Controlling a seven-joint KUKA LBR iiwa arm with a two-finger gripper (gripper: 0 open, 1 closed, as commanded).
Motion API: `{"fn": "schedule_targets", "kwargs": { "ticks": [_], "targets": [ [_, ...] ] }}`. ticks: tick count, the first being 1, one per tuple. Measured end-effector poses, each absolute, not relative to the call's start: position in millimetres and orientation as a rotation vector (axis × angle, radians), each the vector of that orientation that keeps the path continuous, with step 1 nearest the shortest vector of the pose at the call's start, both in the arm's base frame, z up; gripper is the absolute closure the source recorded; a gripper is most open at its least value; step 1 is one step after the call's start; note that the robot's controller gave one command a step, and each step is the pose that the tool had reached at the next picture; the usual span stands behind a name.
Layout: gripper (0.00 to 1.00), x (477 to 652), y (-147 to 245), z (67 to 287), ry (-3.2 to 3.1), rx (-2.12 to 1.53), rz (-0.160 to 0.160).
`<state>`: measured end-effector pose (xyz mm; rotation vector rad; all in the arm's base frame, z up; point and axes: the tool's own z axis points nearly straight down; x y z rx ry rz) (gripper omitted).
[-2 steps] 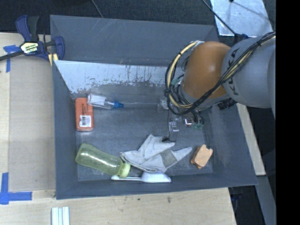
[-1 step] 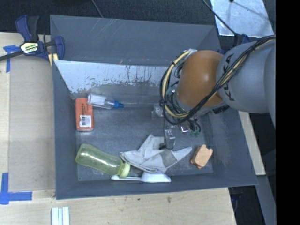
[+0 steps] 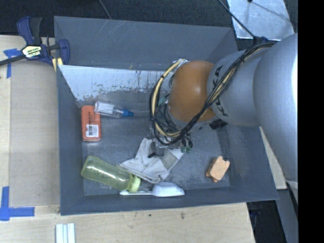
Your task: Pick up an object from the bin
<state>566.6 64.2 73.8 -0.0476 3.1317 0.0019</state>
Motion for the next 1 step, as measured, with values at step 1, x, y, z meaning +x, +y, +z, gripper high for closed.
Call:
{"fn": "schedule_targets", "kwargs": {
  "ticks": [1],
  "targets": [
    [1.0, 566.6, 64.2, 73.8, 3.132, -0.048, 0.002]
  ]
}}
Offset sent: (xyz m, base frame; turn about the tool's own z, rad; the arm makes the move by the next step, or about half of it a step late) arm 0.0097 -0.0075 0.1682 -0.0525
